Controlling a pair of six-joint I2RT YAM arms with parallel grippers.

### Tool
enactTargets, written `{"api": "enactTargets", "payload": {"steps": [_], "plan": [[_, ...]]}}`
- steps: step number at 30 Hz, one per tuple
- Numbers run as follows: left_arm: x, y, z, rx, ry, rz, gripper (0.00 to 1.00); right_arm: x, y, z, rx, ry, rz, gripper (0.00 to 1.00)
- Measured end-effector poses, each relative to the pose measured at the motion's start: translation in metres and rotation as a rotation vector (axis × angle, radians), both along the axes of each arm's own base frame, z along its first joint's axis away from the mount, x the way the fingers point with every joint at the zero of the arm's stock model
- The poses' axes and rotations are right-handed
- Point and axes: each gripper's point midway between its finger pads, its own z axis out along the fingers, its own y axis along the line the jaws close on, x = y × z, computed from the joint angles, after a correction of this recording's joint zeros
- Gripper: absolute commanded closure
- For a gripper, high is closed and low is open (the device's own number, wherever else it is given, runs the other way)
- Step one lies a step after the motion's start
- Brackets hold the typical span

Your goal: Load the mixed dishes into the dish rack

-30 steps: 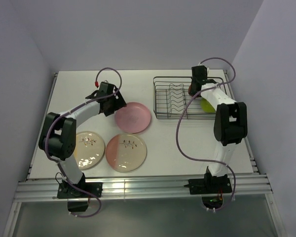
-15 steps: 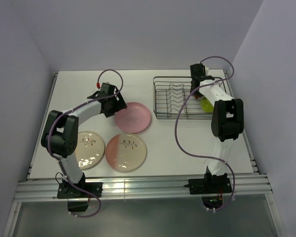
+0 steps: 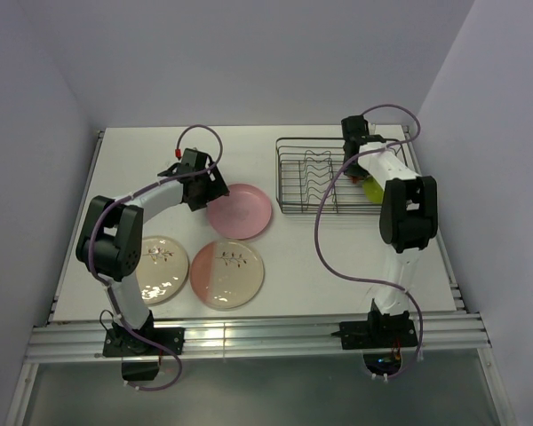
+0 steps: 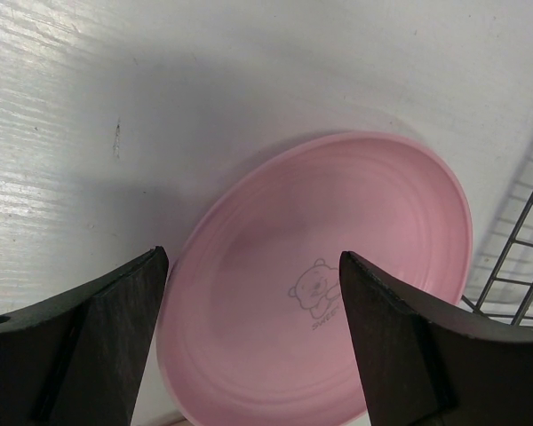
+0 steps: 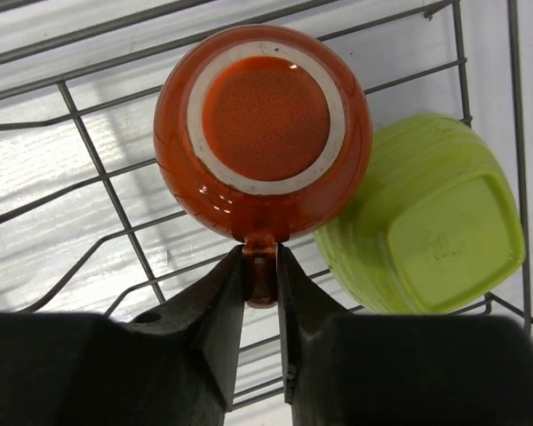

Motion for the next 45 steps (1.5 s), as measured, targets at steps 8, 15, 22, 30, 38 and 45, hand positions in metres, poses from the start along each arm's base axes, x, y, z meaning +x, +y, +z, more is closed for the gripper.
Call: {"api": "enactTargets", "payload": {"steps": [8,15,22,30,38,45], "plan": [[0.001,0.005,-0.001,0.025,-0.004,0.009,0.14,-0.004,0.002,-0.007,0.014,0.022,-0.004,0.46],[0.000,0.012,-0.004,0.055,0.000,0.013,0.16,-0.008,0.004,0.006,0.019,-0.008,-0.009,0.44],[-0.010,0.022,-0.018,0.095,0.034,0.022,0.28,-0.026,0.036,0.064,0.009,-0.136,0.044,0.44],[-0.025,0.034,-0.028,0.118,0.058,0.027,0.29,-0.059,0.089,0.116,0.047,-0.264,0.157,0.44],[-0.026,0.034,-0.029,0.113,0.052,0.027,0.30,-0.091,0.098,0.129,0.087,-0.307,0.182,0.44],[-0.024,0.034,-0.029,0.106,0.034,0.028,0.31,-0.121,0.104,0.158,0.173,-0.395,0.216,0.44]]}}
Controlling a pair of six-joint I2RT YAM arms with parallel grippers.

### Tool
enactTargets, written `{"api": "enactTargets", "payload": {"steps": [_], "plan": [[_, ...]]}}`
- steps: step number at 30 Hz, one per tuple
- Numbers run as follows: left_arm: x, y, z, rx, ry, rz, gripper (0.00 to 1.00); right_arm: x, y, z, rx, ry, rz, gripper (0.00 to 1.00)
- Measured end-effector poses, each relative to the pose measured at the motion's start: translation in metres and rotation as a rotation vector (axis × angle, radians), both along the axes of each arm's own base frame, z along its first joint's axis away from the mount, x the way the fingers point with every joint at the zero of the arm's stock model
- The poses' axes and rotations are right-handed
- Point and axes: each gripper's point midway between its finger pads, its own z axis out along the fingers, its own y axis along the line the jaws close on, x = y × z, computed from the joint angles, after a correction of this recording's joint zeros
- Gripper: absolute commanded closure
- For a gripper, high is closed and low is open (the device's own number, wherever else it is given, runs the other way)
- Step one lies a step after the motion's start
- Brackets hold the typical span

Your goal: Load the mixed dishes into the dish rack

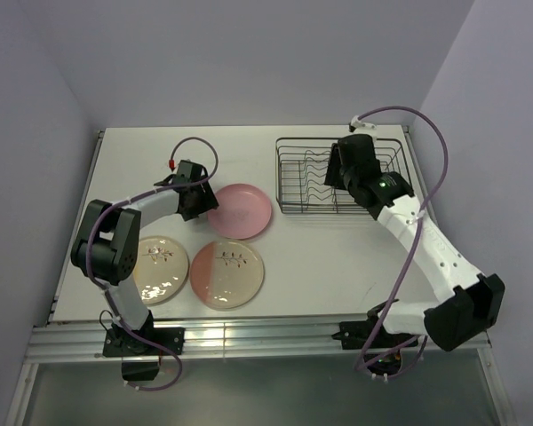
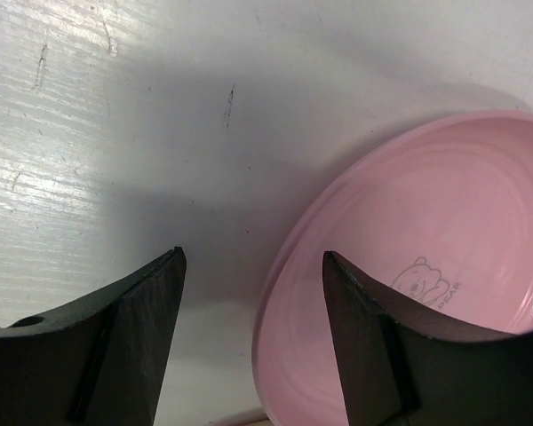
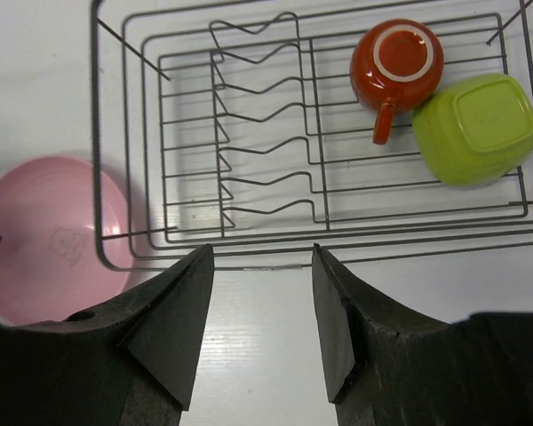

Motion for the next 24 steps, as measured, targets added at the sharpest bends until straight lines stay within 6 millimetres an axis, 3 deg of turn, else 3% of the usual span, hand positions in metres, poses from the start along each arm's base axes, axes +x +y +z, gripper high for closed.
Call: {"api": "enactTargets", "payload": {"steps": [5,15,24], "plan": [[0.001,0.000,0.000,-0.003,-0.011,0.000,0.32,-0.012,0.000,0.018,0.043,-0.054,0.013,0.44],[0.001,-0.001,-0.001,-0.010,-0.017,-0.006,0.39,-0.032,0.005,0.011,0.079,-0.044,0.051,0.44],[0.000,-0.004,-0.002,-0.030,-0.023,-0.020,0.49,-0.047,0.004,0.024,0.119,-0.086,0.068,0.44]]}}
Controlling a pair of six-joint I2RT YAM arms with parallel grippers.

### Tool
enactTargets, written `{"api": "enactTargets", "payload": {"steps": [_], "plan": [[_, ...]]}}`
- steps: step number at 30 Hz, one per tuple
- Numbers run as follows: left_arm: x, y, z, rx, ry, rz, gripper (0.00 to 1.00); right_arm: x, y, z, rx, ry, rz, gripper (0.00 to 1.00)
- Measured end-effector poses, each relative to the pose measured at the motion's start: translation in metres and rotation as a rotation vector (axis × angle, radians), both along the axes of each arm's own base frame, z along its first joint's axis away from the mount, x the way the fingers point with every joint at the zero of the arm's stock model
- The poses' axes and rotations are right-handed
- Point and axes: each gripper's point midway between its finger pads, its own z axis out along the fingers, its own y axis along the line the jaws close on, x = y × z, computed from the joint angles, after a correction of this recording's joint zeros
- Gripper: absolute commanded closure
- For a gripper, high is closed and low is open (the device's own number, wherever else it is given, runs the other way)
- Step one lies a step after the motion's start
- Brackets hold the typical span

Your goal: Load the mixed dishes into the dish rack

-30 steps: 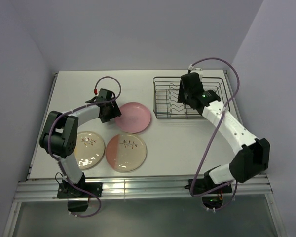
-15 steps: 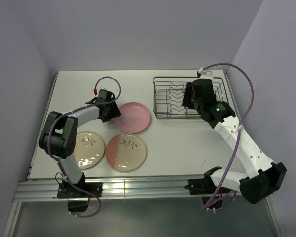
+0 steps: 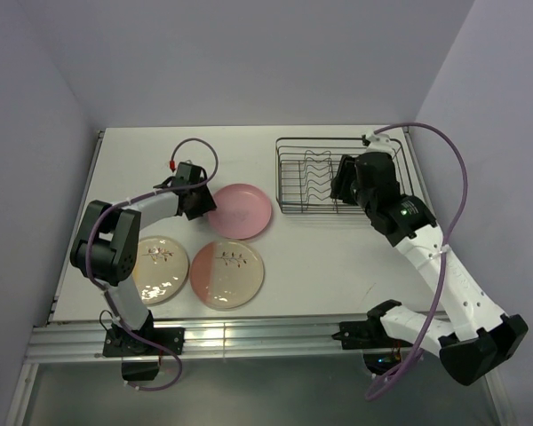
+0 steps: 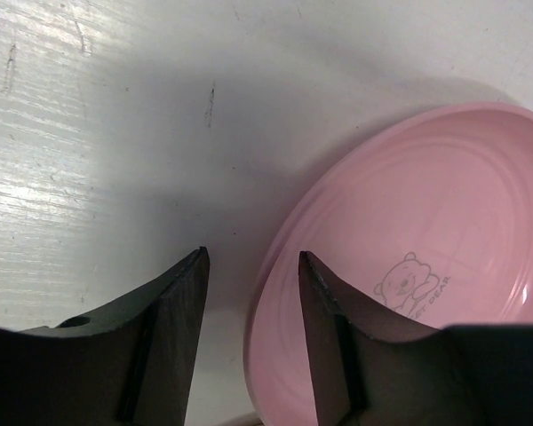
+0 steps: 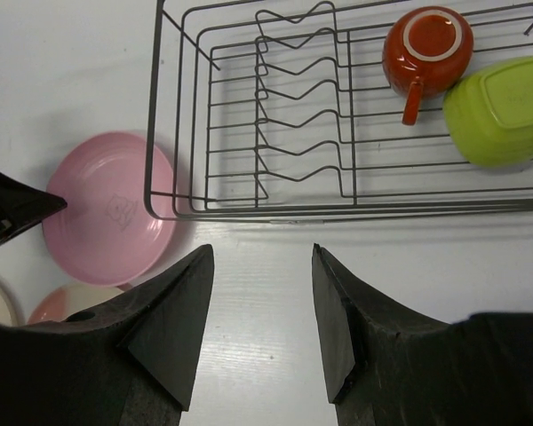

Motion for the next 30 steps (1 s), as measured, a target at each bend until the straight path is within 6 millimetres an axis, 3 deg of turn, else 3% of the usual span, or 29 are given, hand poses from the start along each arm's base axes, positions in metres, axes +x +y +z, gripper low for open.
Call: {"api": "enactTargets", "payload": {"steps": [9,12,15,17,22,26,30], "plan": [[-0.002,-0.009,0.000,-0.046,0.002,-0.026,0.60,-0.011,-0.004,-0.005,0.003,0.004,0.002,0.44],[-0.004,-0.012,-0.001,-0.063,0.009,-0.035,0.69,-0.014,-0.005,-0.004,0.005,0.000,0.002,0.44],[-0.006,-0.014,-0.003,-0.075,0.014,-0.040,0.83,-0.018,-0.007,-0.001,0.010,-0.013,0.001,0.44],[-0.007,-0.017,-0.002,-0.094,0.013,-0.048,0.99,-0.021,-0.008,0.000,0.012,-0.018,0.002,0.44],[-0.002,-0.026,0.003,-0.134,-0.011,-0.063,1.00,-0.023,-0.010,-0.001,0.012,-0.018,0.002,0.44],[-0.008,-0.023,0.006,-0.134,-0.019,-0.059,1.00,-0.026,-0.009,-0.008,0.013,-0.001,0.007,0.44],[-0.014,-0.014,0.021,-0.111,-0.029,-0.043,1.00,-0.028,-0.006,-0.014,0.022,0.014,0.023,0.44]]}}
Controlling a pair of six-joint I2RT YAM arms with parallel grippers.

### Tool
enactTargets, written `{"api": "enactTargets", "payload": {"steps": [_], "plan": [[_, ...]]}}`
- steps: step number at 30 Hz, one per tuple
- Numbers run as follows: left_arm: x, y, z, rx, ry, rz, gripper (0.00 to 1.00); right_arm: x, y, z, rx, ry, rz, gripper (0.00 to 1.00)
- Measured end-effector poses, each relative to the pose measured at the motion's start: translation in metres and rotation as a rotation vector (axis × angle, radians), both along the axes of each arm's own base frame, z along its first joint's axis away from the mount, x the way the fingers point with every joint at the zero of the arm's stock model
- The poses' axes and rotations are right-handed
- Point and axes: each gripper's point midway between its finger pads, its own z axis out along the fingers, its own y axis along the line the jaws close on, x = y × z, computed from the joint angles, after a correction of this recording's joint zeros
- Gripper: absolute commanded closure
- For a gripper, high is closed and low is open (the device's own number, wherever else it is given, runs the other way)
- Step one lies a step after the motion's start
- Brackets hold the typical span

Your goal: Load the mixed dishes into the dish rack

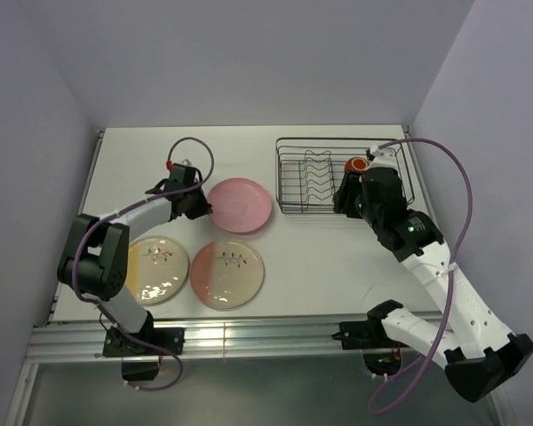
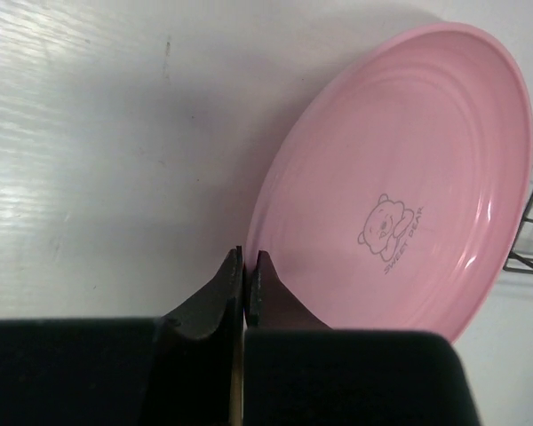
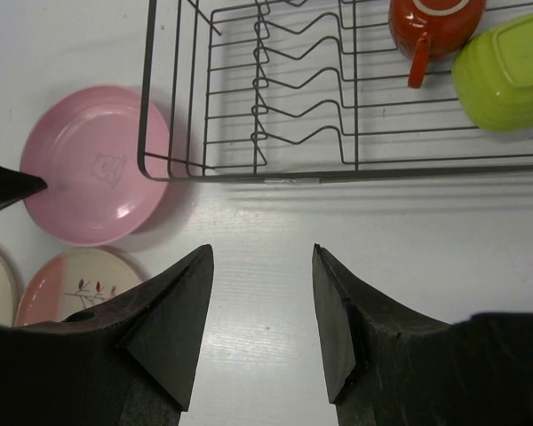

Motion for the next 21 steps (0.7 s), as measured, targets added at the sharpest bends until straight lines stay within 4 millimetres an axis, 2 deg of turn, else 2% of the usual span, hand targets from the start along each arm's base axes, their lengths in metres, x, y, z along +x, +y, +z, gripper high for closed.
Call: {"api": "enactTargets", "payload": {"steps": [3,9,13,21], "plan": [[-0.003,0.007,0.019,0.016,-0.029,0.016,1.00,-0.002,0.004,-0.005,0.014,0.015,0.016,0.44],[-0.013,0.021,0.070,0.033,-0.119,0.037,1.00,-0.008,0.018,-0.014,0.065,0.050,0.074,0.44],[-0.025,0.029,0.107,0.026,-0.189,0.049,1.00,-0.012,0.036,-0.012,0.124,0.063,0.149,0.43],[-0.062,0.028,0.209,-0.086,-0.461,-0.025,1.00,-0.013,0.089,-0.003,0.271,0.100,0.369,0.43]]}}
